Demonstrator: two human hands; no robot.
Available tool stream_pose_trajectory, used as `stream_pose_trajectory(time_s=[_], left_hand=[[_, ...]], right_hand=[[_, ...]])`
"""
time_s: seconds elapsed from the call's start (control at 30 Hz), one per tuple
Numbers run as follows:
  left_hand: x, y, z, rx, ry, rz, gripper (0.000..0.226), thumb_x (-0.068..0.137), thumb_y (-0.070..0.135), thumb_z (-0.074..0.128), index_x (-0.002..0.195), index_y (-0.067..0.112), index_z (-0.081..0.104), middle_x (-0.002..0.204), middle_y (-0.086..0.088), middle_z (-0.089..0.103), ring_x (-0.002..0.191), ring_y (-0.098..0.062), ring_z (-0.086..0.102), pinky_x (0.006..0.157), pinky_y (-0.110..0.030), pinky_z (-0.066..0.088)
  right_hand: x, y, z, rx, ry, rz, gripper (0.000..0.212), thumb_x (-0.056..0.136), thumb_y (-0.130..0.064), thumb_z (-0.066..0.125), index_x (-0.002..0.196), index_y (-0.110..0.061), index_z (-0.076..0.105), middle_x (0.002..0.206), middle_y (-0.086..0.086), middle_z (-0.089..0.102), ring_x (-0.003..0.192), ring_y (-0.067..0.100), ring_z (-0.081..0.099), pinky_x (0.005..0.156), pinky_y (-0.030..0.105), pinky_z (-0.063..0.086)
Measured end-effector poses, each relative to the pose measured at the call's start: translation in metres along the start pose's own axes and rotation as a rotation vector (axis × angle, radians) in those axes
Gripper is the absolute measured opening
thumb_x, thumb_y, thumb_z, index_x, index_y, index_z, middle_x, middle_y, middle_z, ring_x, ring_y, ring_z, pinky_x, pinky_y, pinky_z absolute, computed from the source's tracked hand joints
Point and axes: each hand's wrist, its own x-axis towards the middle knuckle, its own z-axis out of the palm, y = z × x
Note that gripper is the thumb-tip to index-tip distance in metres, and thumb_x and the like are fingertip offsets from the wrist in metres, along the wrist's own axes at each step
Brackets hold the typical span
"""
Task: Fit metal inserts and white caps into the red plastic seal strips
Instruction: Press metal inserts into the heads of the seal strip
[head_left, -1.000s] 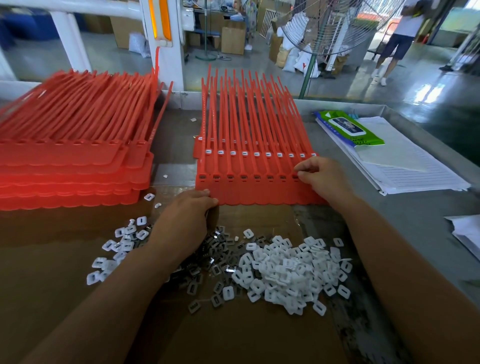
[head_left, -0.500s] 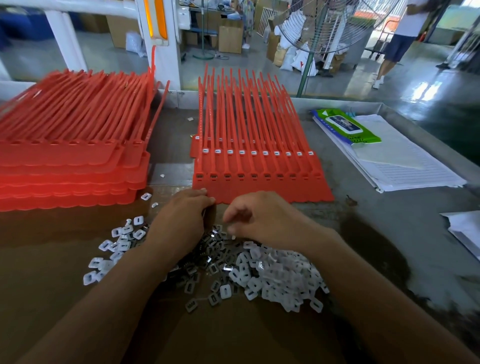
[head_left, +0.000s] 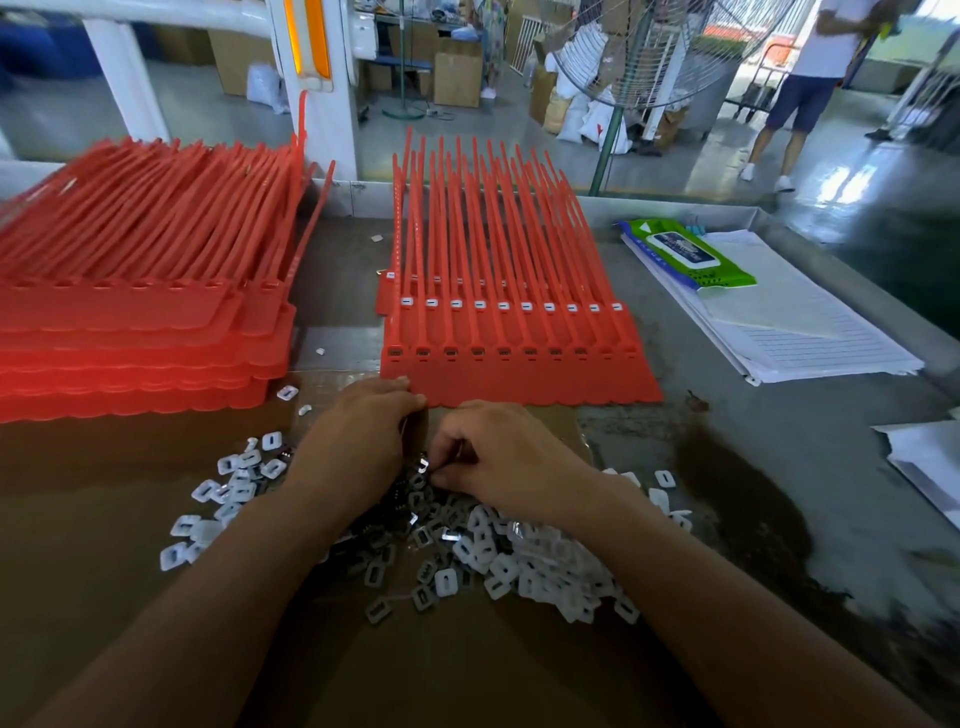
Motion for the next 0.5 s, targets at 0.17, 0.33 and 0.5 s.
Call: stream_pose_trajectory(time_s=[0.17,0.33,0.5], left_hand=[[-0.0002,0.0008,-0.0008,0.008,0.006,0.012,0.038,0.084,0.003,0.049,0.119,0.014,0.058,0.134,-0.007,0.048,0.126,-0.019,0.041,0.104,-0.029,0.028],[-0.0009,0.0019,-0.0018,0.013,0.003,0.003,0.039,0.085,0.004,0.048,0.121,0.016,0.057,0.135,-0.005,0.047,0.126,-0.018,0.039,0.103,-0.028,0.028],[-0.0014,0.0033,-0.0028,0.007,0.003,-0.011,0.038,0.086,0.007,0.047,0.121,0.017,0.057,0.136,-0.003,0.047,0.126,-0.018,0.039,0.102,-0.029,0.029]], right_hand=[[-0.0001,0.0012,0.0017,0.001,-0.004,-0.017,0.015,0.081,-0.014,0.067,0.096,-0.014,0.066,0.089,-0.011,0.049,0.083,0.003,0.047,0.073,0.015,0.033],[0.0006,0.0029,0.0011,0.058,-0.020,-0.006,0.010,0.080,-0.013,0.067,0.089,-0.013,0.063,0.090,-0.008,0.056,0.083,0.005,0.051,0.074,0.019,0.040],[-0.0017,0.0071,-0.0028,0.192,-0.019,0.023,0.010,0.081,-0.009,0.066,0.089,-0.015,0.062,0.076,-0.017,0.054,0.069,-0.006,0.051,0.064,0.007,0.042]])
